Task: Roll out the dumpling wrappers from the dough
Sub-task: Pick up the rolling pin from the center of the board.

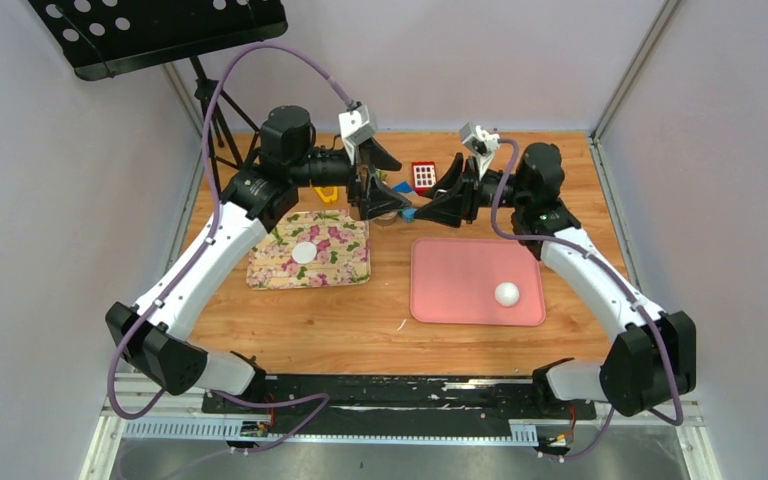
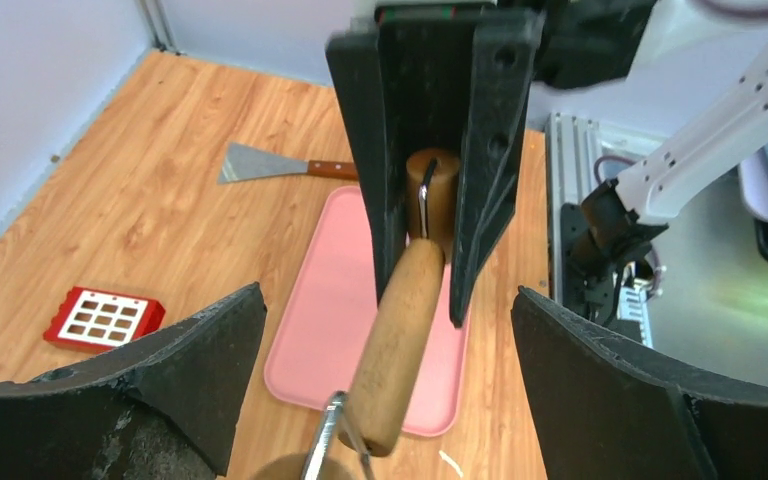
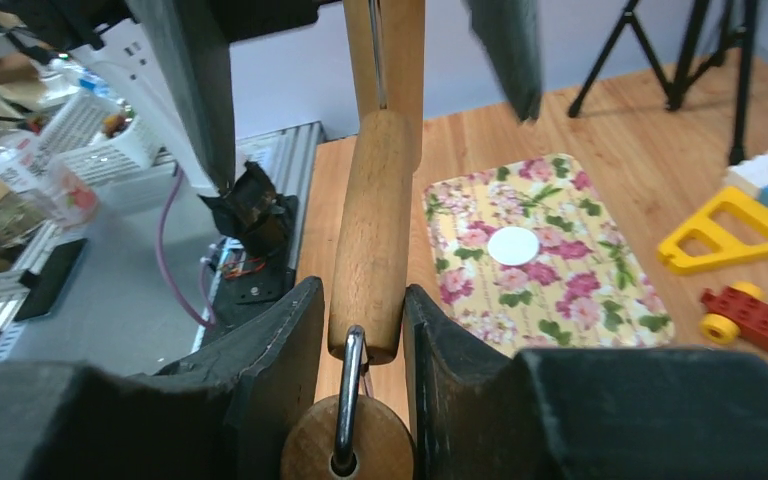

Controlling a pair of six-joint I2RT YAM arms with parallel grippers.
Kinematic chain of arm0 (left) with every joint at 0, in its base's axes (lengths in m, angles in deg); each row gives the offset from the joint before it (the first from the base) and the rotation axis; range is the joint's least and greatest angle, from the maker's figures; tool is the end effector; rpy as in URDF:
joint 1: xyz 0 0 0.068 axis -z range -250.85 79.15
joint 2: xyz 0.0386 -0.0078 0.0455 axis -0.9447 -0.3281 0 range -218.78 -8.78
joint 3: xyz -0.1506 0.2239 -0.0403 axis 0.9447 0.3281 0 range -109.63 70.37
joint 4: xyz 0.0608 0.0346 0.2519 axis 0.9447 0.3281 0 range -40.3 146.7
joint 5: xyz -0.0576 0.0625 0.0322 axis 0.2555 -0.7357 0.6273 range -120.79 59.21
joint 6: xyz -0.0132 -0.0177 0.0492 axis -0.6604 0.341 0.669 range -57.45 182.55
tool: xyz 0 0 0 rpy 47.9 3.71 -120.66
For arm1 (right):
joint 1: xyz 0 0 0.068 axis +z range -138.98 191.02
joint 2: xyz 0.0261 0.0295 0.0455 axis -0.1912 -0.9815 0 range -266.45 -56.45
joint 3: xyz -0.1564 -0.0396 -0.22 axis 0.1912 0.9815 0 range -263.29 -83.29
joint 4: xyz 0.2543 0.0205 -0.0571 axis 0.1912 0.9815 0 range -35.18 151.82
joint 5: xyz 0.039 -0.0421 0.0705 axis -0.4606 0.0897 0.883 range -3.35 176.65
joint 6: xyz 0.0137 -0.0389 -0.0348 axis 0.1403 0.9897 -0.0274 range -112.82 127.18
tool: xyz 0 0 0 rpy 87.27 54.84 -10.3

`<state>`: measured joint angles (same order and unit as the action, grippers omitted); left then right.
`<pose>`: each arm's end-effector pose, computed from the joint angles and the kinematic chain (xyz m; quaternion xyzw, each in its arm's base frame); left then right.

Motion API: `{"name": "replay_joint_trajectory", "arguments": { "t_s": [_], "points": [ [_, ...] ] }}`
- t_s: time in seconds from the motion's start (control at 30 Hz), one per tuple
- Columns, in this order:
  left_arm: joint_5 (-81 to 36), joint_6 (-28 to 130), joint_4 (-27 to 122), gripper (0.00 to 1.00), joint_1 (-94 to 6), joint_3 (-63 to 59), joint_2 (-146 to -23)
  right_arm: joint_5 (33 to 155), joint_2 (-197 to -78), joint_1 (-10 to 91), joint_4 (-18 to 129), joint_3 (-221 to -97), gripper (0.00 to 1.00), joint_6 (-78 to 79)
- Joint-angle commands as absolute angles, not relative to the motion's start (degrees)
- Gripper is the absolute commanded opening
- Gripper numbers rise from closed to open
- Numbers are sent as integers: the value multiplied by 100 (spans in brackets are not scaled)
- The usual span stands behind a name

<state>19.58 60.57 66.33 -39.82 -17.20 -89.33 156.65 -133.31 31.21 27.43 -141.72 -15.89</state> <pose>0.2496 -0.1822 0.4472 0.4392 0.6003 -0.4776 0.4676 0.2667 0.1338 0.3635 -0.4225 0.5430 0.5760 0.4416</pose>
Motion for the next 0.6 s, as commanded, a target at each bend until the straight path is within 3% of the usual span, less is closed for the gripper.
{"name": "replay_joint_trajectory", "arguments": {
  "t_s": [0.0,0.33,0.57],
  "points": [
    [1908,6916,7144,100,-3930,-1503,-8714,15008,-13056,3154,6640,-15076,0,1311],
    [2044,8652,8881,99,-3930,-2182,-9105,14267,-13355,3167,9608,-16198,0,3067],
    [1908,10010,9945,98,-3773,-2096,-9544,13776,-13503,3380,10609,-16622,0,3593]
  ]
}}
